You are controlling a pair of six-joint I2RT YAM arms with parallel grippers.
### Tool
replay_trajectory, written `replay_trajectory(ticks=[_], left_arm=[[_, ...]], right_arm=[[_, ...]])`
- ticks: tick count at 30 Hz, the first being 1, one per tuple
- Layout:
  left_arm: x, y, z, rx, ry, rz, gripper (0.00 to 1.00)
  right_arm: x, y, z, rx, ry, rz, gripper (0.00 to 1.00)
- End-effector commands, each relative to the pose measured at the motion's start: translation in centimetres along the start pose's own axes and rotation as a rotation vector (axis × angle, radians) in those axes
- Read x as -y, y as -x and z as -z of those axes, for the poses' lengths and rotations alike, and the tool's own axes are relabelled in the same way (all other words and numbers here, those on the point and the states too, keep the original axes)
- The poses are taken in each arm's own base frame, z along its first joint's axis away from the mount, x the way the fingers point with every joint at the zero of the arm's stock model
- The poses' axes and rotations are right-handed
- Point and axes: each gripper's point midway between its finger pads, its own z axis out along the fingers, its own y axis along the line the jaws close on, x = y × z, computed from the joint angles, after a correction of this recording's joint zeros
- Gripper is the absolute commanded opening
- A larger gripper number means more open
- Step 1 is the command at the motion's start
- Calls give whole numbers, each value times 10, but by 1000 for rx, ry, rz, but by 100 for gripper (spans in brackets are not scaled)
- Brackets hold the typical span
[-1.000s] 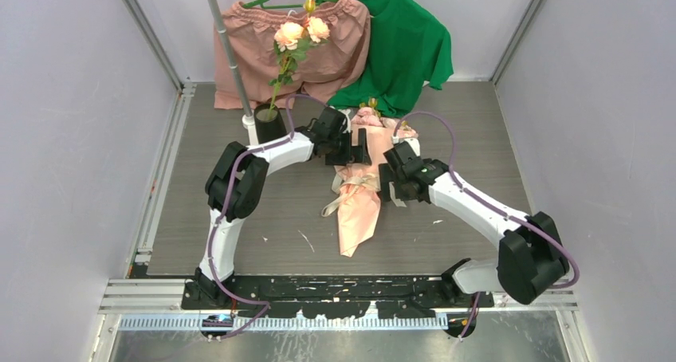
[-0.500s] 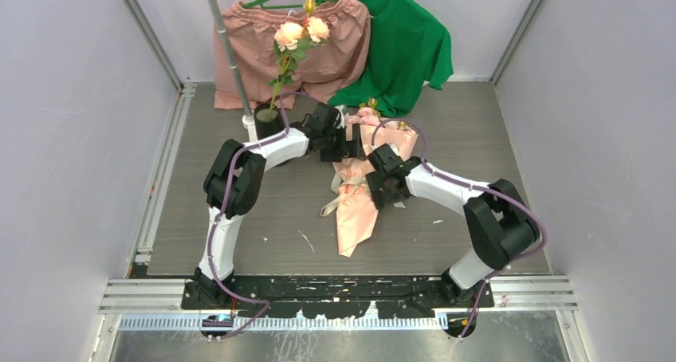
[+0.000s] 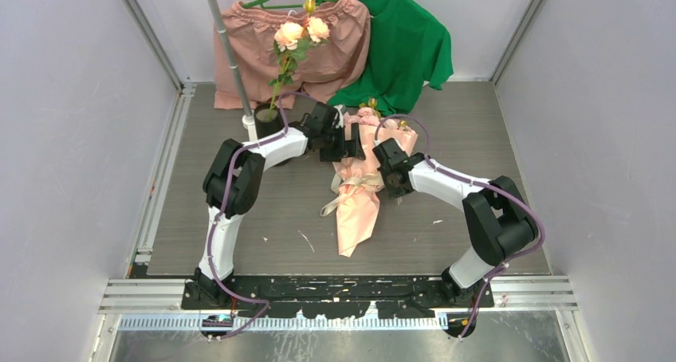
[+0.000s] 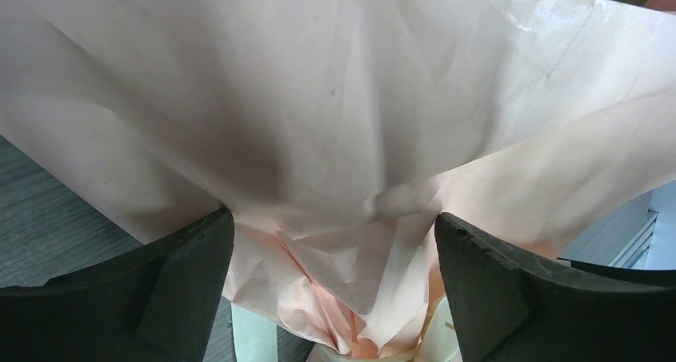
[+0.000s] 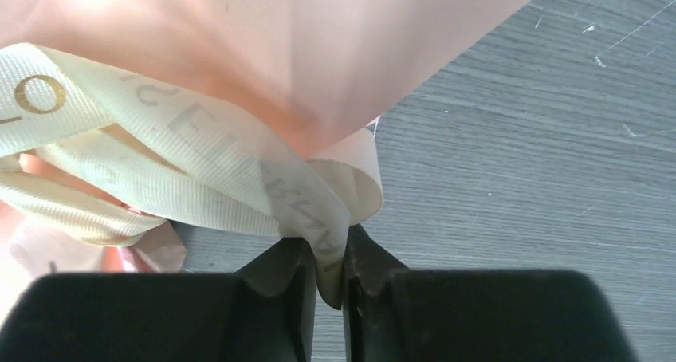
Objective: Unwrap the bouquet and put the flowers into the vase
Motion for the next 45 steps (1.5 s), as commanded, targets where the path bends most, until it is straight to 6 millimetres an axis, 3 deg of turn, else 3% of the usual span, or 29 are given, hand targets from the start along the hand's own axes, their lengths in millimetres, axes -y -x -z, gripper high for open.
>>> replay_trajectory(ticks=[1,3,9,12,14,15,17,22,28,34,38,41,45], left_arm=[[-9,5,3,9,7,-4,97],[-9,7,4,13,8,-3,97],[-5,11,7,20,4,-6,97],[-2,13,8,20,0,-8,97],[-1,14,10,24,-2,-9,97],[-1,15,11,25,-2,-8,96],[1,16,14,30,-1,-11,97],[6,21,24,47,0,-28,97],[13,22,36,52,-11,-39,97],[18,22,89,93,170,-313,98],[24,20,121,132,163,-385,94],[23,8,138,154,157,-336,94],[25,-14,141,185,93,-152,94]], right_arm=[[-5,19,16,72,42,-42,12],[-3,19,22,77,40,-53,1],[8,33,59,137,26,-107,1],[16,49,86,210,31,-146,17],[20,55,99,250,30,-162,19],[23,57,103,266,22,-170,16],[28,58,108,286,5,-183,1],[42,62,119,332,-48,-236,1],[65,79,155,443,-96,-312,1],[63,89,165,465,-60,-334,1],[58,91,164,494,-30,-361,1],[63,91,163,503,-59,-371,1],[83,90,175,545,-122,-444,1]])
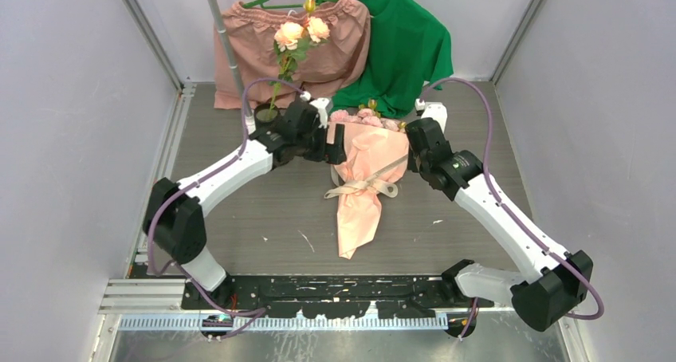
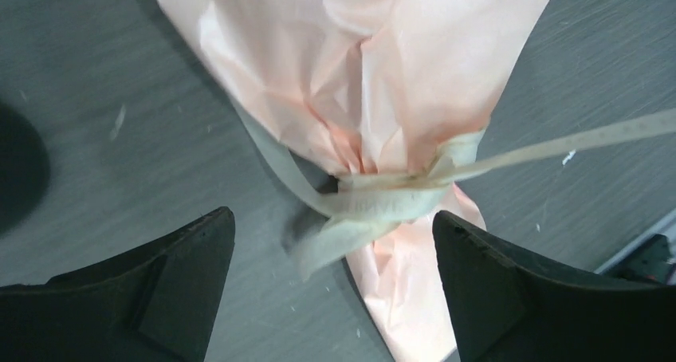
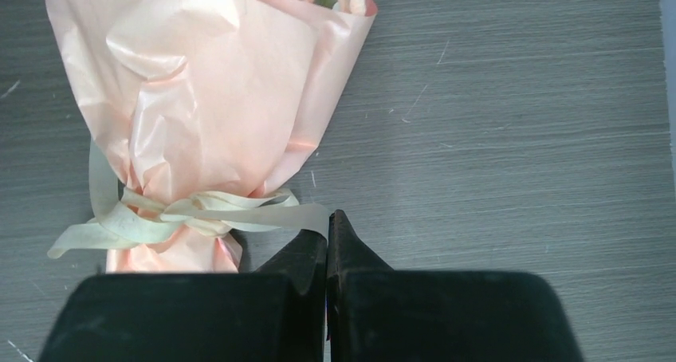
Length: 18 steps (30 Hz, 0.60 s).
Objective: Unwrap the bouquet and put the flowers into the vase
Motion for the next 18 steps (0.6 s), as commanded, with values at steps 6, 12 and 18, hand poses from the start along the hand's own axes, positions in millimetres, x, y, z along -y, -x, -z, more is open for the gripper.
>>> replay_trajectory(ticks=[6,12,18], left_arm=[[15,-21,-12,164,-94,483,92],[31,-14,-28,223,-81,632,91],[34,-14,-41,263,-55,717,91]], right_arm=[[8,31,25,142,33,-145,1],[15,31,37,166,39,-173,1],[46,50,72,308,-17,-304,1]])
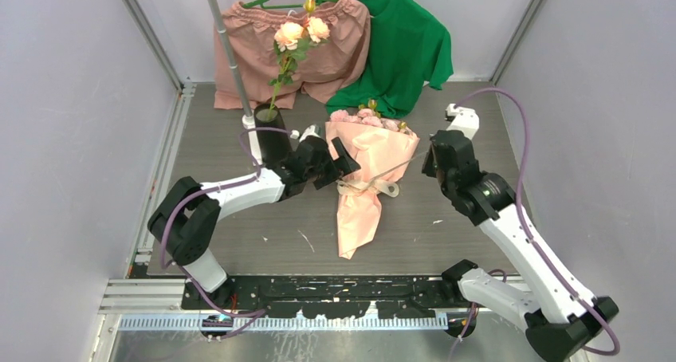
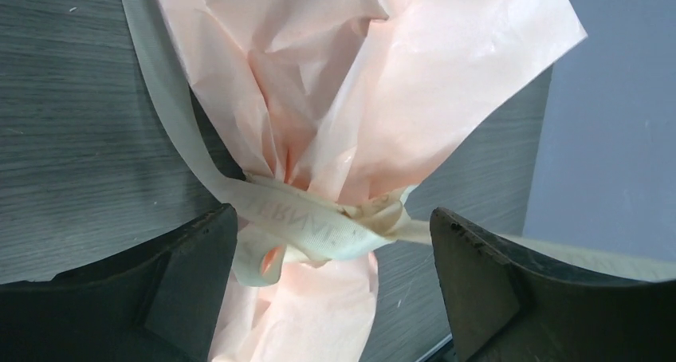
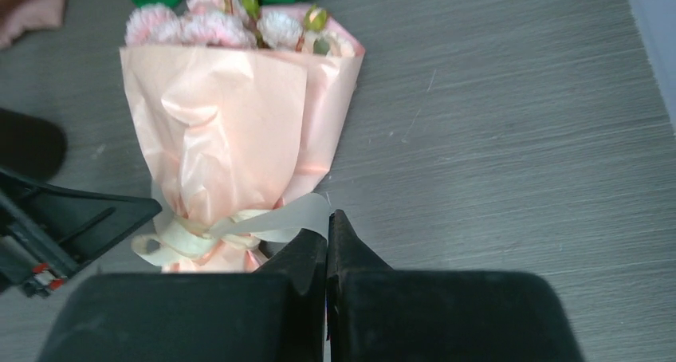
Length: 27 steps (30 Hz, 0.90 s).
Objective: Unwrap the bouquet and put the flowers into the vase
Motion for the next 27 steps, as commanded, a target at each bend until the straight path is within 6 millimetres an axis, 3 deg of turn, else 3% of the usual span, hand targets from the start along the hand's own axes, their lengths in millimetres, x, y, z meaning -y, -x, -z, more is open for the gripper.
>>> replay_trajectory(ticks=[1,4,9,17,24,27], left_arm=[[29,27,-6,133,-57,110,91],[21,26,-8,143,-31,122,91],[8,23,-7,158,-6,171,91],[1,11,-12,184,-46,292,89],[-11,8,-31,260,-72,404,87],[-16,6,-39,278,-84,437,82]], right_arm=[[26,46,35,199,-59,-154,1],[46,63,55,281,-115,-202,1],[59,75,72,330,-146,-220,1],[66,86,86,361,-156,-218,1],[65,82,87,341,-144,-200,1],[68,81,88,338,-152,-185,1]])
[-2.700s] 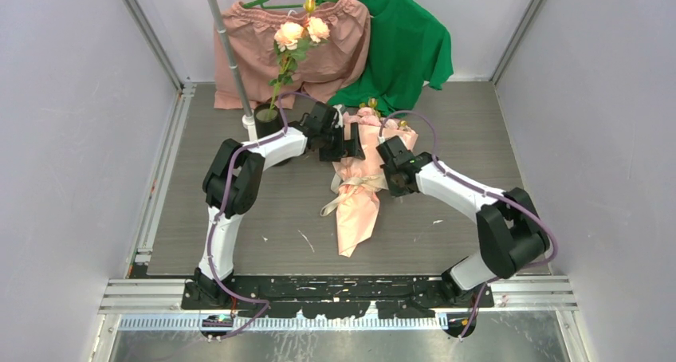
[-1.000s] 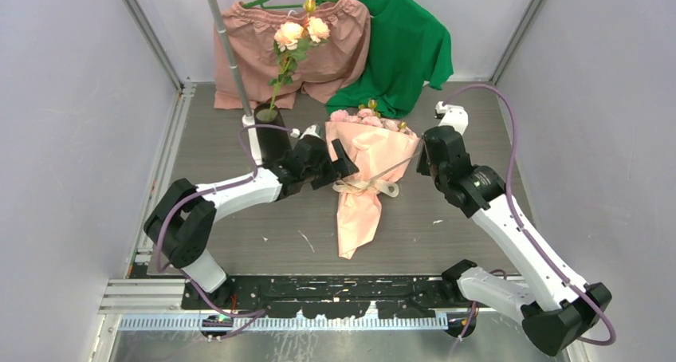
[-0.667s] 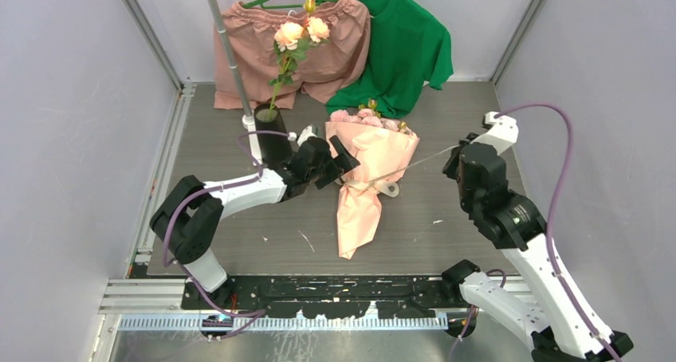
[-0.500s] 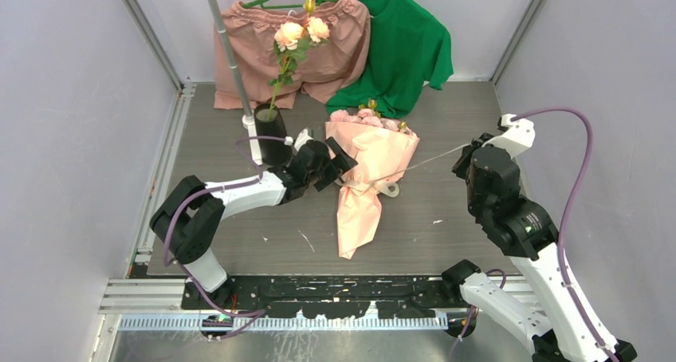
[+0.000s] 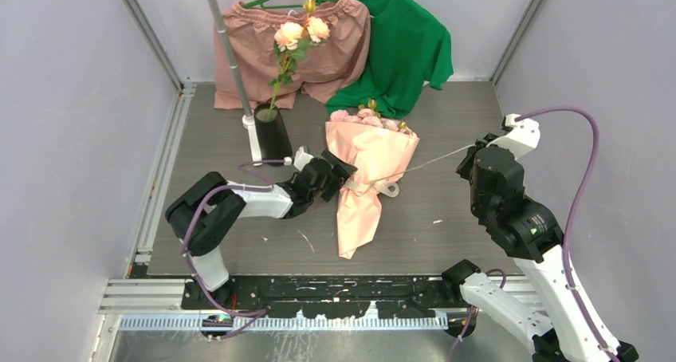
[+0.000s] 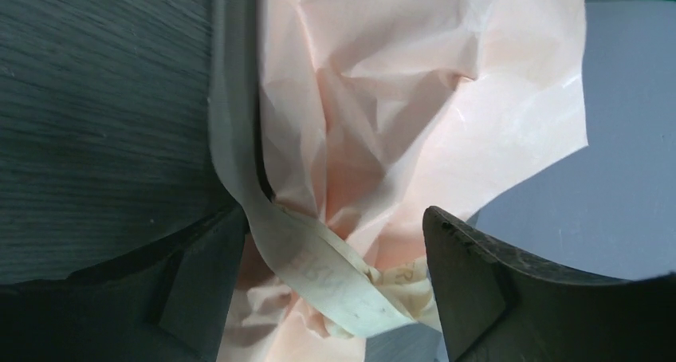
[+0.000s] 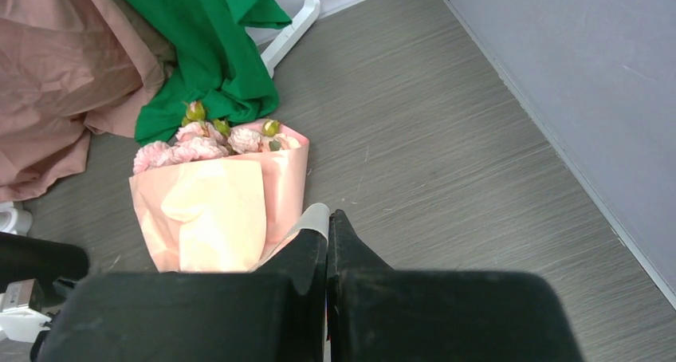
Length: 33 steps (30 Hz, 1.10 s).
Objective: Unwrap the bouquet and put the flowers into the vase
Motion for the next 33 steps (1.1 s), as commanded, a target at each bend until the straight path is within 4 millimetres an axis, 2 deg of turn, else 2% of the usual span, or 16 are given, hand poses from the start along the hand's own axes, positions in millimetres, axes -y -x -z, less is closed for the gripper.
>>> replay_trajectory(ticks=[1,5,7,15,22,26,29,33], left_arm=[[12,11,-12,80,-85,105,79],[7,3,-14,67,-72,105,67],[4,1,-11,69,-59,94,57],[8,13,2,112,-38,41,27],[19,20,18,133,-51,-1,13],[27,26,24,148,-64,-22,0],[36,32,32,163,-89,-58,0],[54,46,56,191,-108,-143,0]], right_arm=[[6,18,7,43,-13,-7,1],[9,19,8,50,-22,2,1],[8,17,7,46,-20,2,1],[0,6,0,15,-1,9,1],[-2,-3,-5,-3,-6,19,1],[-6,-6,-8,-12,-1,19,1],[-4,-5,-9,-5,-17,23,1],[-1,-3,-9,1,-33,20,1]])
